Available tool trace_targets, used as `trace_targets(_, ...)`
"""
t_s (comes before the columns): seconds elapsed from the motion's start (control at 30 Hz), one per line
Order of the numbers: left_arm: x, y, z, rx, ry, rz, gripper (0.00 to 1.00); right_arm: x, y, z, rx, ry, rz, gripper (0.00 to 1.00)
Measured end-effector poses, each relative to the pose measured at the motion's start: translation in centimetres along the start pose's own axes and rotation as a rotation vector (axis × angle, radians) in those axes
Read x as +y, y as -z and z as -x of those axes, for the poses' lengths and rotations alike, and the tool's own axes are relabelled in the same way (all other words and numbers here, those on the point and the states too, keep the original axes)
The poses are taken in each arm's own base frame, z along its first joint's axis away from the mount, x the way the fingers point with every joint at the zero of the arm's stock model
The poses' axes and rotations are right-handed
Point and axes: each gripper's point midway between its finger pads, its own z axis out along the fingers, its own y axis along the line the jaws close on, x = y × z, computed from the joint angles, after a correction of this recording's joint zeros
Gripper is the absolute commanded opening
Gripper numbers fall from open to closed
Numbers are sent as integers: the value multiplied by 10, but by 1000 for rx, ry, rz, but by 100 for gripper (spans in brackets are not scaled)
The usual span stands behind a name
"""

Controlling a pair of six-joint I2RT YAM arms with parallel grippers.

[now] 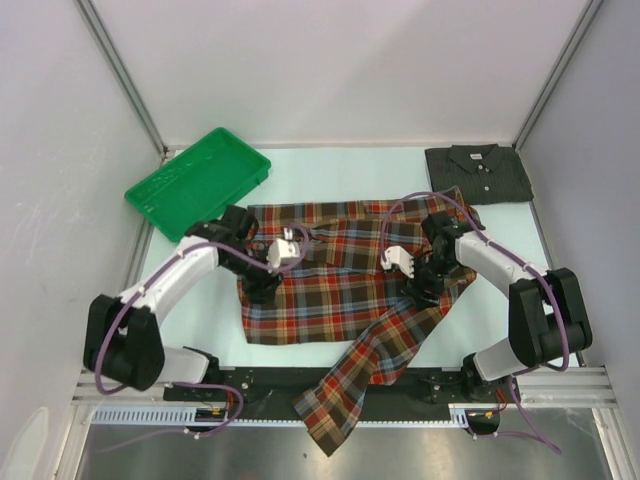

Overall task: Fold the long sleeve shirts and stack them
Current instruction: Fold the shirt

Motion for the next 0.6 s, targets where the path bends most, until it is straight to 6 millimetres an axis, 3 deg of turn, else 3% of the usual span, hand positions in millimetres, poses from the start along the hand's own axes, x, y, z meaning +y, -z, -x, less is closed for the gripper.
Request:
trace_targets(0.13, -40, -9, 0, -2, -99, -61, 63, -9, -6, 1, -8, 23, -34, 59)
trace_targets(0.2, -49, -10, -4, -6, -113, -68, 64, -17, -8, 4, -18, 36, -59, 59)
trace_targets(0.47, -55, -15, -13, -6, -116, -65, 65, -20, -23, 18, -17, 104, -55, 55)
trace_targets(0.57, -54, -15, -12, -10, -130, -58, 64, -12, -29, 16, -4, 134, -28, 47)
trace_targets(0.6, -54, -16, -12, -9, -132, -58, 64, -10, -30, 15, 2, 139, -22, 37)
